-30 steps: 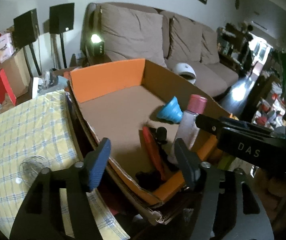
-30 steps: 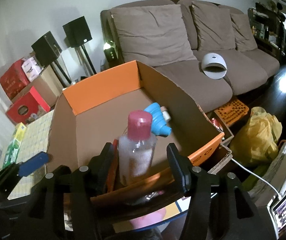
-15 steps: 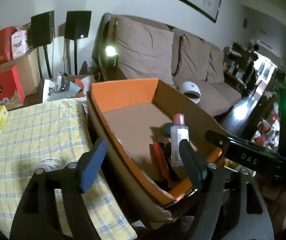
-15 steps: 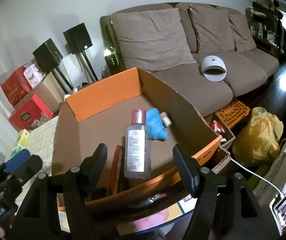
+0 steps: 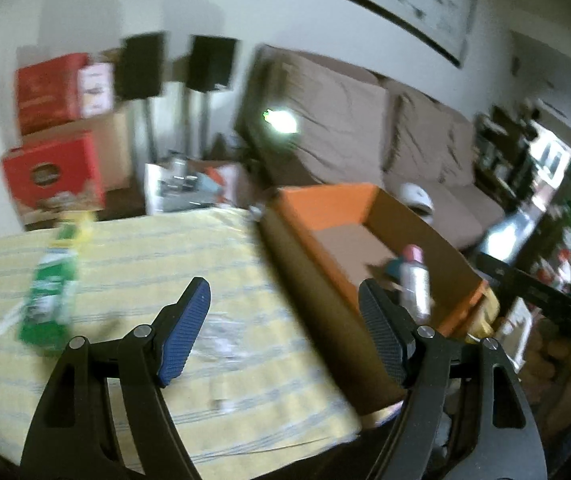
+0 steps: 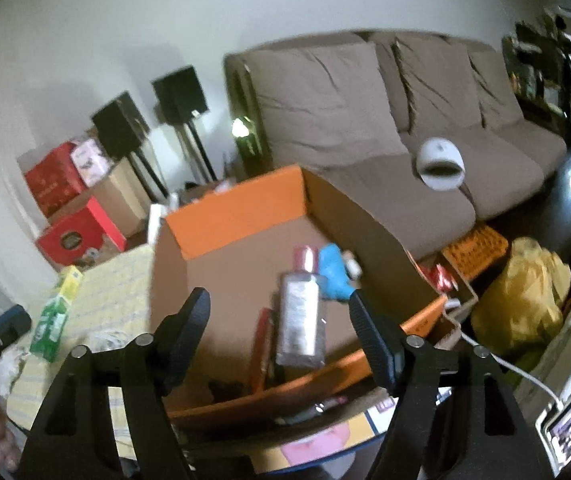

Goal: Organize objects
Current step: 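Withdraw both grippers from the box toward the white earphones on the table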

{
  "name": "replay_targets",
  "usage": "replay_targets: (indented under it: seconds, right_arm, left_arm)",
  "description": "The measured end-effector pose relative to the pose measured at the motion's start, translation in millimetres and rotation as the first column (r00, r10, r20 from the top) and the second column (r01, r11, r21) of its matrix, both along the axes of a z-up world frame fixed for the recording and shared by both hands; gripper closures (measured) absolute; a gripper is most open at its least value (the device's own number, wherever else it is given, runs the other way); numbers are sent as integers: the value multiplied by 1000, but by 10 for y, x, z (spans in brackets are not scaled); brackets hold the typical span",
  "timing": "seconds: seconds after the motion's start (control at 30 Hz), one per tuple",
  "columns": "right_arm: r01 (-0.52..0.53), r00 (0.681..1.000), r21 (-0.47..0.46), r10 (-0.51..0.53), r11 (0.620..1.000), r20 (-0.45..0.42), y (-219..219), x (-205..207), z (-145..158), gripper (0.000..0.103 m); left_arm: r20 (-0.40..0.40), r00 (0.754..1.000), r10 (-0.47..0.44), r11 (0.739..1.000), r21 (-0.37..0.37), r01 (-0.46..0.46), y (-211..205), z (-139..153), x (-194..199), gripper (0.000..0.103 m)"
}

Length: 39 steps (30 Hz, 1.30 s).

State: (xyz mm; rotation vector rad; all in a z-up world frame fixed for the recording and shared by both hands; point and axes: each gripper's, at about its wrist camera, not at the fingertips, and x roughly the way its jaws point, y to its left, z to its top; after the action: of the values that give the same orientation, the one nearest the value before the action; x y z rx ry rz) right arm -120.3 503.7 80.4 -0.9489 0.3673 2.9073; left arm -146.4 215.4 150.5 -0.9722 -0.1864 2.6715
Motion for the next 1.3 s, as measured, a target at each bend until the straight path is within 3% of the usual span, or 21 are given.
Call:
replay_targets:
  seconds: [0.13,0.27,0.57,0.8,1.0,1.1,1.2,1.3]
  right_arm:
    - [-36,997,24,37,999,-68,-147,51,103,18]
    - [-50,995,36,53,998,-84,-267,54,135,15]
    - [-202,973,74,209,977,-103,-795,105,173,1]
    - [-361,930,127,367,924,-27,-1541,97,-84,1]
    - [-476,879,220,465,852,102,-2226,86,-601,1]
    - [-501,866,252,479,828,148,-2371,59,-894,2]
    - [-520,853,250,486,817,189,-2393,19,-1147,11]
    - [-533,846,235,509,813,158,-2401,14,-1256,23]
  left_arm:
    - [10,996,84,996,29,-85,-639,86,124,28]
    - [-11,983,181,982,-42,-182,-1126,107,302,25]
    - [-40,951,305,949,-70,-307,-1638,33,462,0]
    - [0,970,242,965,-103,-240,-1469,-261,359,0]
    - [36,976,217,973,-88,-213,-1340,-461,228,0]
    - [48,991,126,989,-85,-122,-1198,-676,-34,0]
    - [110,989,94,988,-130,-80,-1027,-967,-294,3]
    - [169,984,61,978,-205,-26,-784,-1254,-515,17]
